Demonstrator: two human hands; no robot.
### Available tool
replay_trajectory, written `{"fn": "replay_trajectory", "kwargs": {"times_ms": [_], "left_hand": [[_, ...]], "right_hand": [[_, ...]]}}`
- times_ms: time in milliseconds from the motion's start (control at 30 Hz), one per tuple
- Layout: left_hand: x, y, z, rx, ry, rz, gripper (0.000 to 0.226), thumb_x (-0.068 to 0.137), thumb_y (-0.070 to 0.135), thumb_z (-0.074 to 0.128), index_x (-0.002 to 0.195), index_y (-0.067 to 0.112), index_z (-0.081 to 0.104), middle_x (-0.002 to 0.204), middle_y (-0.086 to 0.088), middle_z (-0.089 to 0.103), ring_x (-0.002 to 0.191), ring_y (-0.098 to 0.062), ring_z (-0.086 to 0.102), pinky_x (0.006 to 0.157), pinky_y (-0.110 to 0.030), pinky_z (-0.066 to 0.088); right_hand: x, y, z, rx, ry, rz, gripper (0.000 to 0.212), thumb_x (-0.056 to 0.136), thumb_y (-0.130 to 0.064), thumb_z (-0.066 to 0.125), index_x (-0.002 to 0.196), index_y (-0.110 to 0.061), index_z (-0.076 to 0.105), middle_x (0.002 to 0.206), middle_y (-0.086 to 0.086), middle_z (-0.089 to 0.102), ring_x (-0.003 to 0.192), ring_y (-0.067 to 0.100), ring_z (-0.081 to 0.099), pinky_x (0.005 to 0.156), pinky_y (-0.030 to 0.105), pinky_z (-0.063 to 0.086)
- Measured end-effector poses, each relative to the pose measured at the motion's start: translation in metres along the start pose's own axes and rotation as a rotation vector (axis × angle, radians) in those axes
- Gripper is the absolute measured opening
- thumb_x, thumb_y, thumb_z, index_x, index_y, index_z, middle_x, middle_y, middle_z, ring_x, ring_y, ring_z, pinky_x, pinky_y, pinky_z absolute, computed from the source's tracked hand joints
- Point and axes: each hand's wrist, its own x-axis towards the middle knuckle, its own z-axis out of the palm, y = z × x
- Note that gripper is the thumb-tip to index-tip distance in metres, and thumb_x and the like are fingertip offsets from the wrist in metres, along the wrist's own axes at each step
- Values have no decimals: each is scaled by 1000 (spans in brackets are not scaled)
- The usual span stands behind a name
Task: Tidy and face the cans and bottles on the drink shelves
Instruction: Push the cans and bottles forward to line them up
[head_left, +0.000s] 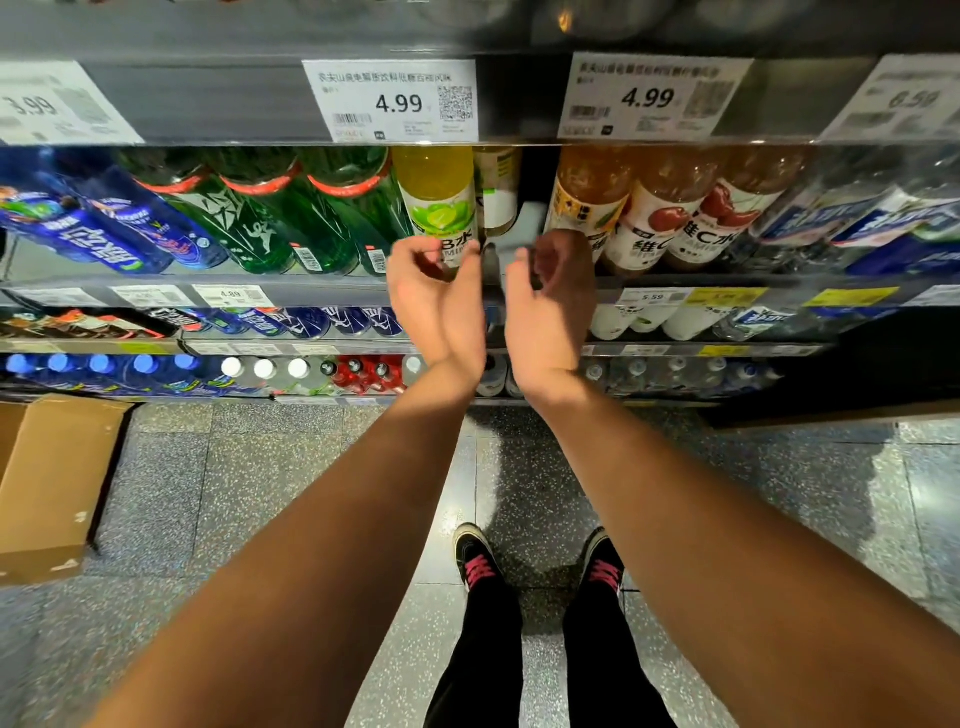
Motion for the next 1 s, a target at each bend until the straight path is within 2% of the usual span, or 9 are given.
{"fn": "replay_trajectory", "kwargs": {"times_ms": [133, 200, 300, 400, 533, 667, 833, 933, 1000], "left_hand": [[9, -1, 4, 183, 33, 71, 61, 65, 30, 89, 112, 16, 52, 106, 0, 58, 90, -11, 55, 76, -17, 38], [10, -3, 11, 216, 58, 84, 70, 62, 29, 90, 119, 12, 51, 112, -2, 58, 101, -17, 56, 75, -15, 32], [14, -5, 20, 272, 93, 111, 82, 58, 29, 89, 127, 11, 48, 120, -3, 58, 111, -22, 56, 82, -22, 39], [21, -5, 25, 265, 116, 113, 81, 60, 27, 88, 130, 11, 50, 125, -4, 59, 119, -23, 55, 92, -30, 41], [27, -5, 22, 241, 122, 103, 69, 64, 29, 83, 126, 17, 55, 121, 2, 61, 112, -16, 56, 84, -17, 34], [29, -6, 12, 219, 110, 93, 69, 62, 34, 84, 123, 19, 56, 117, 6, 62, 106, -10, 56, 80, -11, 30], [32, -7, 7, 202, 84, 104, 71, 62, 43, 86, 122, 21, 56, 114, 7, 63, 103, -9, 59, 83, -17, 39], [34, -10, 6, 196, 74, 119, 66, 64, 35, 85, 121, 18, 56, 113, 5, 62, 103, -13, 60, 80, -15, 36], [34, -11, 6, 199, 81, 131, 64, 63, 30, 84, 120, 17, 57, 112, 5, 62, 102, -14, 59, 78, -13, 33]], "right_hand": [[0, -10, 20, 11, -127, 57, 33, 88, -10, 55, 117, 3, 61, 114, 19, 67, 101, 35, 67, 84, 42, 56], [10, -9, 25, 12, -228, 111, 46, 89, -5, 50, 134, 4, 52, 134, 22, 58, 123, 36, 58, 102, 35, 44], [21, 0, 27, -14, -323, 138, 51, 93, 0, 47, 144, 1, 44, 144, 21, 50, 133, 32, 49, 105, 25, 33], [20, 3, 26, 20, -363, 152, 54, 92, -13, 44, 145, 0, 44, 145, 22, 50, 134, 32, 49, 108, 25, 33], [12, 2, 29, -34, -344, 87, 53, 95, -4, 50, 144, 9, 39, 146, 29, 45, 135, 38, 46, 108, 24, 29], [21, -4, 42, -100, -338, 89, 61, 98, -7, 52, 149, 11, 25, 153, 29, 33, 145, 37, 32, 115, 22, 17], [39, -9, 52, 0, -340, 188, 69, 97, -16, 59, 153, 3, 24, 152, 22, 42, 139, 32, 42, 110, 28, 29], [47, -11, 56, 75, -308, 244, 64, 92, -17, 66, 146, 0, 38, 137, 17, 59, 123, 23, 57, 93, 18, 39], [50, -11, 57, 113, -305, 264, 48, 90, -15, 68, 133, -3, 50, 125, 13, 65, 107, 14, 58, 81, 12, 37]]}}
